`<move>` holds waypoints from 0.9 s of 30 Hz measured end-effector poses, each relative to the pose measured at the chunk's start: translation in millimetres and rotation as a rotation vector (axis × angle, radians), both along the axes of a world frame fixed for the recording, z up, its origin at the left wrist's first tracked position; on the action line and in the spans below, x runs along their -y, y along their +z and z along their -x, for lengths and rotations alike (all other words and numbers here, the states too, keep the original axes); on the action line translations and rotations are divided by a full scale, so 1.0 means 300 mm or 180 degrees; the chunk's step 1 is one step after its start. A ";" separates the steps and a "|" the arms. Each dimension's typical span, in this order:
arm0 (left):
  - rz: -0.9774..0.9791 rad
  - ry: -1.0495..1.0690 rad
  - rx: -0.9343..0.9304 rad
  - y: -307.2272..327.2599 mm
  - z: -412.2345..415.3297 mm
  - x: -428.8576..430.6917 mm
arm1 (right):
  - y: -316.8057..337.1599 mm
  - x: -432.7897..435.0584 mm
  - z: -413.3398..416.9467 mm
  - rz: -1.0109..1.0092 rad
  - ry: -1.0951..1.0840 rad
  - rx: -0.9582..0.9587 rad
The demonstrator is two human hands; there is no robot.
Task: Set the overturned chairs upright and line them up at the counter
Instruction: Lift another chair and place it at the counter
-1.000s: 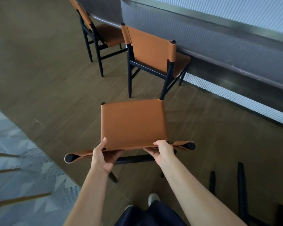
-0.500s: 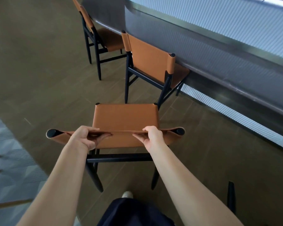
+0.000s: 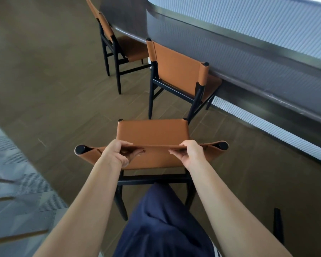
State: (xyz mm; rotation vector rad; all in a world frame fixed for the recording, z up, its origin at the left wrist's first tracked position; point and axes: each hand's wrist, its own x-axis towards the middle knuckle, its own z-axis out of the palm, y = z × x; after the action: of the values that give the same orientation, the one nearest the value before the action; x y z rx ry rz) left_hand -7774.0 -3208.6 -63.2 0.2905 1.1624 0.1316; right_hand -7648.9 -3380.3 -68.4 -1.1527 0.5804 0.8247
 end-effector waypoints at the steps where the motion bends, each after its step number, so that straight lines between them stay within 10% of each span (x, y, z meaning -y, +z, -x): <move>1: -0.0029 -0.0049 -0.0025 -0.001 0.007 0.008 | -0.007 0.006 0.008 0.0014 0.0000 -0.0009; 27: -0.0492 -0.0970 0.0136 0.058 -0.075 0.363 | 0.019 0.446 0.108 0.0322 -0.1213 0.0293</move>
State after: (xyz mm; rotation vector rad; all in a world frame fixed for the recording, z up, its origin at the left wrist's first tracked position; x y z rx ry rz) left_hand -7751.3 -3317.4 -45.8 0.5948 1.0545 -0.0405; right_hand -7681.3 -3513.9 -62.5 -1.1193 0.7434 0.4179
